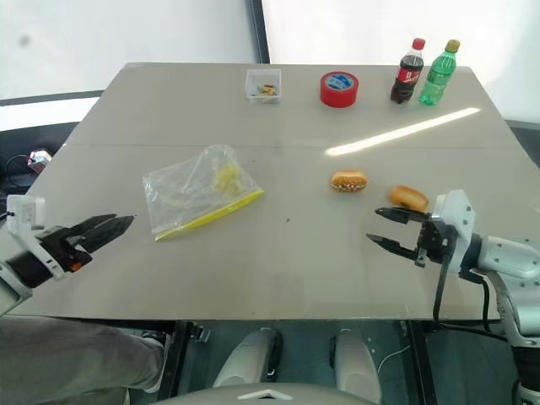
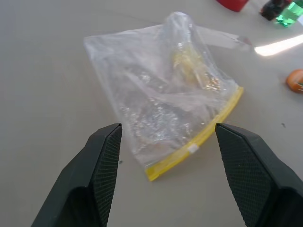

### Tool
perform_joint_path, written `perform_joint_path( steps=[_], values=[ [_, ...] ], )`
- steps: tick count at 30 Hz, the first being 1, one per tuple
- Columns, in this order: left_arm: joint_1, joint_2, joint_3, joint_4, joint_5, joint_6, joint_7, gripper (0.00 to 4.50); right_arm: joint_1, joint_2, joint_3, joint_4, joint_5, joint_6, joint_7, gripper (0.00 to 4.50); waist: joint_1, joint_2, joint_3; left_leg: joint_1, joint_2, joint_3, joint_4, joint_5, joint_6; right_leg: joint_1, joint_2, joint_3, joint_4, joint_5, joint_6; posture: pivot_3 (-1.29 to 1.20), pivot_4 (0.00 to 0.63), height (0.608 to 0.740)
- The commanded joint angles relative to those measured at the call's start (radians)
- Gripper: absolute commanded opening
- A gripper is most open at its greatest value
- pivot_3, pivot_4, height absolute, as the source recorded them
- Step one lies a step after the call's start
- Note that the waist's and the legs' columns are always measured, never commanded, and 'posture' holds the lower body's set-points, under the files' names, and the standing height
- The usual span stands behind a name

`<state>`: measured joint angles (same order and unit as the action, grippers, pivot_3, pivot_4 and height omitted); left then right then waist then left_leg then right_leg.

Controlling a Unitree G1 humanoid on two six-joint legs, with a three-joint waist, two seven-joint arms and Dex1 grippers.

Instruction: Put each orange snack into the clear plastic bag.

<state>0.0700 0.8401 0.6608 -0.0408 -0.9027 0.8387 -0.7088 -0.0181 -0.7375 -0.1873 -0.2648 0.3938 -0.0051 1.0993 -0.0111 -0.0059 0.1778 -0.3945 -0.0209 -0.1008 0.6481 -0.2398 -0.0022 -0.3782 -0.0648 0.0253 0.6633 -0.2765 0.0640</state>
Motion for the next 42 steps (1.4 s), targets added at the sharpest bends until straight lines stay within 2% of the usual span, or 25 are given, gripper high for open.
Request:
perform_joint_path(
  steps=[1,4,10,13,15,19,22,24,27,29,33,35,38,42],
  values=[
    [-0.084,-0.031,-0.016,0.086,0.013,0.002,0.044,3.32,-0.01,-0.007,-0.006,-0.011,-0.007,-0.022,-0.013,2.25,0.003,-0.001,0.0,0.0,0.0,0.0,0.0,0.0,0.0,0.0,0.0,0.0,0.0,0.0,0.0,0.0,0.15,0.74],
    [-0.181,-0.091,-0.075,0.164,0.072,-0.032,0.106,3.32,-0.017,-0.001,0.001,-0.006,-0.011,-0.023,-0.021,2.25,0.005,-0.001,0.0,0.0,-0.001,-0.001,0.0,0.0,0.0,0.0,-0.002,0.0,0.0,0.0,0.0,0.0,0.15,0.74],
    [-0.331,-0.184,-0.237,0.252,0.18,-0.058,0.124,3.32,-0.037,0.006,0.017,0.001,-0.016,-0.024,-0.037,2.25,0.001,-0.003,0.0,-0.001,-0.002,-0.001,0.0,0.0,0.0,-0.001,-0.003,0.0,0.0,0.001,0.0,0.0,0.15,0.74],
    [-0.366,-0.209,-0.306,0.265,0.222,-0.07,0.098,3.32,-0.039,0.009,0.02,0.004,-0.021,-0.028,-0.043,2.25,0.001,-0.003,-0.001,-0.001,-0.002,0.0,0.0,0.0,0.0,0.0,-0.003,0.0,0.0,0.001,0.0,0.0,0.15,0.74],
    [-0.378,-0.225,-0.309,0.255,0.205,-0.056,0.079,3.32,-0.033,0.01,0.018,-0.003,-0.023,-0.028,-0.049,2.25,0.001,-0.003,-0.001,-0.001,-0.003,0.0,0.0,0.0,0.0,0.0,-0.004,0.0,0.0,0.001,0.0,0.0,0.15,0.74],
    [-0.389,-0.251,-0.298,0.245,0.198,-0.037,0.089,2.11,-0.014,0.017,0.019,-0.018,-0.028,-0.026,-0.065,2.25,0.001,-0.003,-0.001,-0.001,-0.003,0.0,0.0,0.0,0.0,0.0,-0.004,0.0,0.0,0.001,0.0,0.0,0.15,0.74],
    [-0.383,-0.264,-0.289,0.223,0.184,-0.011,0.086,0.7,-0.011,0.015,0.023,-0.013,-0.046,-0.031,-0.077,2.25,0.0,-0.003,-0.001,-0.001,-0.004,0.0,0.0,0.0,0.0,0.0,-0.004,0.0,0.0,0.001,0.001,0.0,0.15,0.74],
    [-0.367,-0.274,-0.283,0.189,0.148,0.025,0.063,0.06,-0.017,0.007,0.033,0.011,-0.093,-0.055,-0.089,2.25,-0.001,-0.003,-0.001,-0.001,-0.004,0.0,0.0,0.0,0.0,0.0,-0.004,0.0,0.0,0.001,0.001,0.0,0.15,0.74],
    [-0.337,-0.287,-0.278,0.118,0.082,0.082,0.026,0.06,-0.035,0.001,0.049,0.052,-0.144,-0.092,-0.101,2.25,-0.003,-0.003,0.0,-0.001,-0.004,0.0,0.0,0.0,0.0,0.0,-0.004,0.001,0.0,0.001,0.001,0.0,0.15,0.74],
    [-0.32,-0.315,-0.251,0.067,-0.015,0.175,0.037,0.06,-0.065,0.022,0.073,0.063,-0.175,-0.09,-0.139,2.25,-0.003,-0.003,0.0,-0.001,-0.003,0.0,0.0,0.0,0.0,-0.001,-0.004,0.0,0.0,0.001,0.001,0.0,0.15,0.74],
    [-0.287,-0.344,-0.209,-0.019,-0.19,0.329,0.074,0.06,-0.087,0.049,0.18,0.082,-0.334,-0.195,-0.195,2.25,-0.004,-0.003,0.0,-0.001,-0.002,-0.001,0.0,0.0,0.0,-0.001,-0.004,0.0,0.001,0.001,0.001,0.0,0.15,0.74],
    [-0.274,-0.354,-0.203,-0.044,-0.229,0.362,0.111,0.06,-0.11,0.069,0.231,0.11,-0.434,-0.173,-0.262,2.25,-0.004,-0.003,0.0,-0.001,-0.003,-0.001,0.0,0.0,0.0,-0.001,-0.003,0.0,0.001,0.001,0.001,0.0,0.15,0.74],
    [-0.269,-0.399,-0.212,-0.079,-0.257,0.371,0.196,0.06,-0.155,0.095,0.325,0.16,-0.591,-0.236,-0.339,2.25,-0.003,-0.003,0.0,0.0,-0.003,0.0,0.0,0.0,-0.001,-0.001,-0.003,0.001,0.001,0.001,0.001,0.0,0.15,0.74],
    [-0.265,-0.471,-0.236,-0.115,-0.289,0.367,0.276,0.06,-0.194,0.138,0.401,0.202,-0.698,-0.279,-0.419,2.25,-0.001,-0.003,0.0,0.0,-0.004,-0.001,0.001,0.002,-0.004,-0.001,-0.004,0.001,0.001,0.001,0.001,0.0,0.15,0.74]
  ],
)
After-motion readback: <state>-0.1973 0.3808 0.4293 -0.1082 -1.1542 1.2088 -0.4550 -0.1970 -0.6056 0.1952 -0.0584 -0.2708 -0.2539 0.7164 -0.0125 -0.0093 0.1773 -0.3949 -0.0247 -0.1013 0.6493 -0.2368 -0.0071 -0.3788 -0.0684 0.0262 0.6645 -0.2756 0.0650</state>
